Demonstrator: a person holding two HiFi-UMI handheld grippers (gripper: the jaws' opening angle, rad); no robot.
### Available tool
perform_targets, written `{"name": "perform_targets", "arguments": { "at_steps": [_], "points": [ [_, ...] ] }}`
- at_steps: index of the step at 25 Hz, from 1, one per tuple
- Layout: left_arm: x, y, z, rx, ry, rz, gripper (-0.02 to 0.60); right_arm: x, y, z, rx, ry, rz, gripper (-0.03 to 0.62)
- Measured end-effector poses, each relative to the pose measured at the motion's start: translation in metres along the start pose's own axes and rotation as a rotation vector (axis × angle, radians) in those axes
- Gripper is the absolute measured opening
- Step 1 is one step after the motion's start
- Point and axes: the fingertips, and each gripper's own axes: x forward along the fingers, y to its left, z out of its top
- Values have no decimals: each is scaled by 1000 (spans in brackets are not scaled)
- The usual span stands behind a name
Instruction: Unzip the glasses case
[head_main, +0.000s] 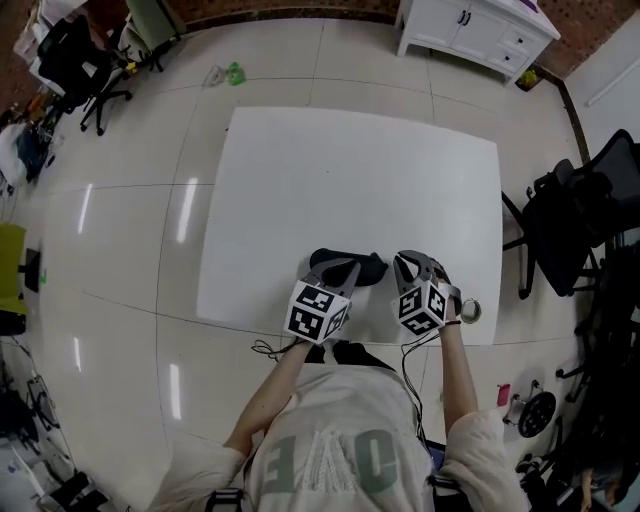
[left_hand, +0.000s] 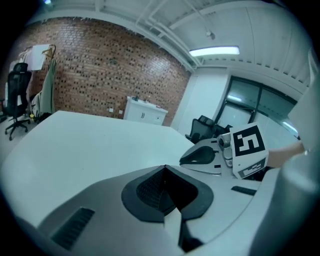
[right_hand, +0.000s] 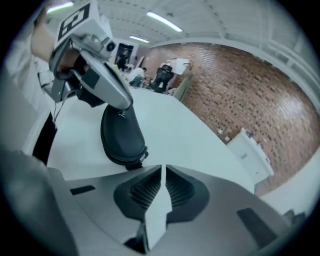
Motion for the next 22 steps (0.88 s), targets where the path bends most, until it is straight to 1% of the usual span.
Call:
{"name": "perform_targets", "arguments": {
  "at_steps": [2, 3, 4, 6, 7, 8, 9, 10, 11, 12, 14, 15, 16, 18, 19, 20, 21, 22],
  "points": [
    [-10, 5, 12, -19, -50, 8, 5, -20, -10, -1, 218, -65, -32, 0],
    [-17, 10, 20, -30, -91, 18, 5, -32, -18, 1, 359, -126, -57, 0],
    [-24, 14, 30, -38, -143, 31, 5, -46, -28, 3, 515, -201, -86, 2],
    [-37, 22, 55, -54, -275, 54, 5, -73, -52, 6, 831, -365, -146, 2],
    [-44, 25, 68, -64, -346, 62, 5, -85, -62, 8, 971, -449, -158, 2],
    [-49, 27, 79, -73, -411, 69, 5, -97, -70, 12, 1087, -533, -157, 0],
    [-54, 29, 89, -80, -468, 79, 5, -108, -77, 15, 1175, -615, -155, 1],
    [-59, 31, 97, -84, -516, 93, 5, -118, -82, 19, 1237, -682, -167, 2],
    [-64, 32, 102, -91, -555, 110, 5, -125, -86, 20, 1269, -720, -192, 0],
    [-68, 34, 105, -104, -587, 128, 5, -130, -87, 21, 1275, -732, -218, 0],
    [-73, 33, 104, -140, -621, 143, 5, -137, -83, 23, 1254, -731, -239, 0],
    [-72, 29, 102, -153, -618, 121, 5, -141, -81, 24, 1245, -737, -233, 0],
    [-67, 23, 102, -164, -603, 70, 5, -145, -79, 24, 1241, -749, -222, 0],
    [-60, 7, 105, -214, -590, -79, 5, -153, -79, 27, 1232, -775, -199, 0],
    [-63, 3, 109, -253, -611, -134, 5, -158, -76, 30, 1222, -786, -184, 0],
    [-71, 0, 113, -283, -643, -158, 5, -163, -72, 33, 1205, -795, -169, 0],
    [-82, -1, 115, -291, -675, -157, 5, -168, -66, 36, 1185, -802, -156, 0],
    [-94, -3, 116, -275, -700, -145, 5, -174, -60, 39, 1165, -808, -149, 0]
  ]
}}
